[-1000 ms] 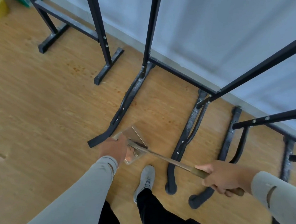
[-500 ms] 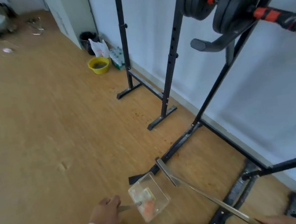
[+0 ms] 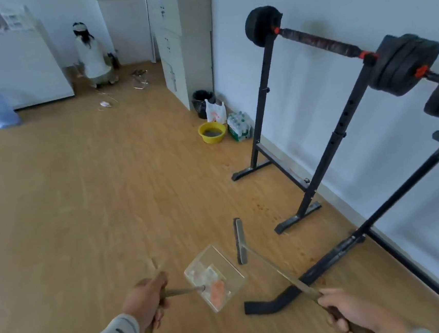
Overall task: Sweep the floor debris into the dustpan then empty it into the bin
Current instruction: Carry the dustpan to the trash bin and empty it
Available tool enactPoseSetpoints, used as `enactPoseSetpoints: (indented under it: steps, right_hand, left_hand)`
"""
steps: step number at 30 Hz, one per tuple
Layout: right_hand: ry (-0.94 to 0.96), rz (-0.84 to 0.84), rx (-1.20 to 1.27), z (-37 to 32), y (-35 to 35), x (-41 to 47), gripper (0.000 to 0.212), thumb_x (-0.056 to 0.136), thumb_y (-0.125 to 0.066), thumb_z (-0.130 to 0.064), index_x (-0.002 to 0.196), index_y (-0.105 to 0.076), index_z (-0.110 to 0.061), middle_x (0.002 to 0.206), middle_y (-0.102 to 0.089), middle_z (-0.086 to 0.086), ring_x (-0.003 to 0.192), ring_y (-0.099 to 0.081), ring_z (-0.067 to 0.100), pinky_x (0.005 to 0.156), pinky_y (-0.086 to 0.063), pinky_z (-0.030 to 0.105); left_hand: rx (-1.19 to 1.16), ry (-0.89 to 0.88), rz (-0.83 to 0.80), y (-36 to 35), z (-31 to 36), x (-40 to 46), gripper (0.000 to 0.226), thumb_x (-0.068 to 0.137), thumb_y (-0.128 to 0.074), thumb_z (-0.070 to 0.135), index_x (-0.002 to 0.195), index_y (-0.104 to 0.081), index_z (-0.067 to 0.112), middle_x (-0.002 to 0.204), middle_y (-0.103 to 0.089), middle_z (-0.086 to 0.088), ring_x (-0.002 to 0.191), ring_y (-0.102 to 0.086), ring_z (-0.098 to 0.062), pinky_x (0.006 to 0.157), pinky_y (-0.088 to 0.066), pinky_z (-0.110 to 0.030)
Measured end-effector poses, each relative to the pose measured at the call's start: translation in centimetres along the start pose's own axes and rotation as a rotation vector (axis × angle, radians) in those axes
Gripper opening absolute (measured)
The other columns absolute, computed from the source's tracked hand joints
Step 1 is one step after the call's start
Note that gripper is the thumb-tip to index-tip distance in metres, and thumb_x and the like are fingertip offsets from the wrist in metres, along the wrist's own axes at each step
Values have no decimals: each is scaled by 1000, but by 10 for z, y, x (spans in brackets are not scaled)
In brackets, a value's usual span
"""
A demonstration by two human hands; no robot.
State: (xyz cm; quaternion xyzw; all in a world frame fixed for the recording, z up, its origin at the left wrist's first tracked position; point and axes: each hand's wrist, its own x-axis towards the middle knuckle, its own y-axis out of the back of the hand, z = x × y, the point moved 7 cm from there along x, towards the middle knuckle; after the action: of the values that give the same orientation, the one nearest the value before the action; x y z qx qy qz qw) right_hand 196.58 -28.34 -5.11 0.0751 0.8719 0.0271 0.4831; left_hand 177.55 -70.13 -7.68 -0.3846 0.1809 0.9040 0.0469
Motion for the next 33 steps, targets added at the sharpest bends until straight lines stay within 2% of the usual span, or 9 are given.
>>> enactPoseSetpoints:
  steps: [1,2,4,6,11,16,23,28,33]
  right_hand:
    - [-73,-12,-15,-18,-40,8,40,104,-50,-17,144,-46,-13,62,-56,9,41,-42,14,39,-30,19]
    - [-28,-58,-73,-36,-54,8,41,103,-50,-17,144,-46,-17,62,-55,9,42,-42,14,40,-30,19]
    - [-67,9,-17,-58,-81,22,44,103,-49,-15,146,-46,-21,60,-54,9,41,-41,14,40,-31,18]
    - [-80,104,24,-75,-95,39,47,103,-48,-13,148,-43,-22,60,-55,10,40,-42,14,39,-33,18]
    - [-23,58,37,-120,-126,74,53,101,-48,-13,153,-39,-24,61,-56,9,42,-44,14,41,-34,20]
    - [-30,-8,-30,-189,-140,119,24,102,-48,-12,121,-53,-26,58,-56,8,43,-43,14,45,-30,22]
    - [-92,-59,-62,-319,-144,220,11,104,-45,-14,106,-55,-20,61,-56,11,43,-46,18,47,-32,24]
    - [-82,-123,16,-402,-152,278,24,105,-39,-16,91,-58,-20,61,-52,9,45,-44,18,48,-32,24]
    - [-28,-85,26,-484,-151,314,25,100,-43,-7,99,-69,-9,65,-51,13,42,-43,18,44,-30,20]
  left_hand:
    - [-29,-4,9,15,5,5,32,97,-58,38,95,-60,6,65,-68,-16,39,-40,-19,42,-38,-26]
    - [-62,-13,19,28,10,9,31,96,-58,37,95,-61,7,65,-68,-15,40,-39,-20,42,-38,-26]
    - [-131,-47,37,52,20,17,30,94,-60,37,95,-61,7,64,-67,-14,40,-39,-20,42,-38,-26]
    - [-191,-81,56,71,32,28,30,93,-60,37,96,-61,7,64,-66,-13,41,-40,-19,42,-37,-27]
    - [-268,-126,117,102,61,63,31,92,-59,36,95,-62,5,63,-65,-11,42,-41,-19,43,-38,-27]
    - [-341,-137,169,123,104,109,35,94,-58,37,97,-64,3,64,-65,-13,42,-41,-19,44,-38,-27]
    - [-388,-114,241,148,215,212,39,100,-53,40,99,-66,3,64,-65,-15,39,-38,-18,41,-35,-24]
    - [-395,-87,247,165,300,270,39,99,-53,38,101,-66,2,64,-65,-16,39,-38,-19,41,-35,-26]
    - [-493,-100,257,183,363,322,34,97,-54,37,97,-65,5,65,-61,-17,40,-35,-20,41,-33,-24]
